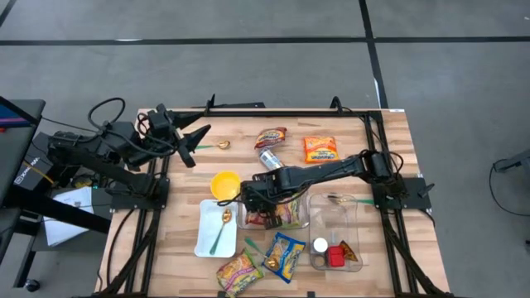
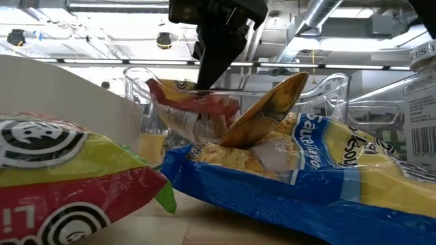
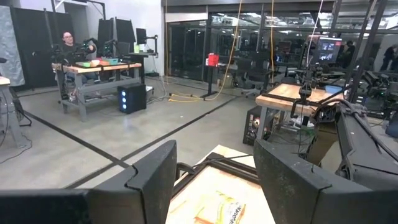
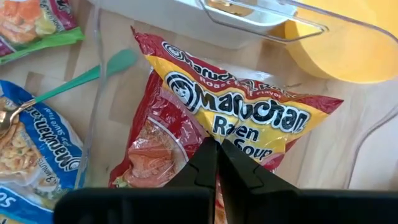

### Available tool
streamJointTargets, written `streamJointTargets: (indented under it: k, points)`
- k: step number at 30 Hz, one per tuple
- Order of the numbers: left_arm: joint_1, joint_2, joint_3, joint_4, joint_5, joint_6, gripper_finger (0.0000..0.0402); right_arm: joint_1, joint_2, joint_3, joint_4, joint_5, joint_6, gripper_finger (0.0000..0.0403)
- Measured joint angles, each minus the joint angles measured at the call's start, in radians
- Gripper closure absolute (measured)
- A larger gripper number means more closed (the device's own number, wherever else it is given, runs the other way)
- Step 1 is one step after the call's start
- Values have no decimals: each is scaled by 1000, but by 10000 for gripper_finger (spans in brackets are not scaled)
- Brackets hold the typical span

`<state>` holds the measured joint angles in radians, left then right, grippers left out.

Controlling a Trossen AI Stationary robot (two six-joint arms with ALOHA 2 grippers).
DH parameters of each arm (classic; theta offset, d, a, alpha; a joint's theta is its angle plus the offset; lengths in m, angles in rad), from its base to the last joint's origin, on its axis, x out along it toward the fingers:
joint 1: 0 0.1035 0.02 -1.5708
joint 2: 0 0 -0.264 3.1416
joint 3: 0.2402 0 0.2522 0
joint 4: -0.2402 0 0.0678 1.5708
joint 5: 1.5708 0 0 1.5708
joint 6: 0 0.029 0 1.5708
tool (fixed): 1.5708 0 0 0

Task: Pick & Place Food Item
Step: Put the red noodle pack into the left transparent bin, then put the green spoon into the white bin

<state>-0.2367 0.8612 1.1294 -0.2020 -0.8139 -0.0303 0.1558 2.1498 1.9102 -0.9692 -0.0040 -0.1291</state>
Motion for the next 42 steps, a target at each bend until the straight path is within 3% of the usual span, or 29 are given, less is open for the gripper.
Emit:
streamJointTargets:
  k: [14, 32, 42]
  points:
    - [0, 0, 0, 0, 0, 0, 193, -5, 32, 0, 17, -23, 13, 396]
    - [0, 0, 0, 0, 0, 0, 193, -40, 38, -1, 3, -24, 83, 241]
    - [0, 0, 0, -33, 0, 0, 193, -60, -81, 0, -68, -29, 146, 205]
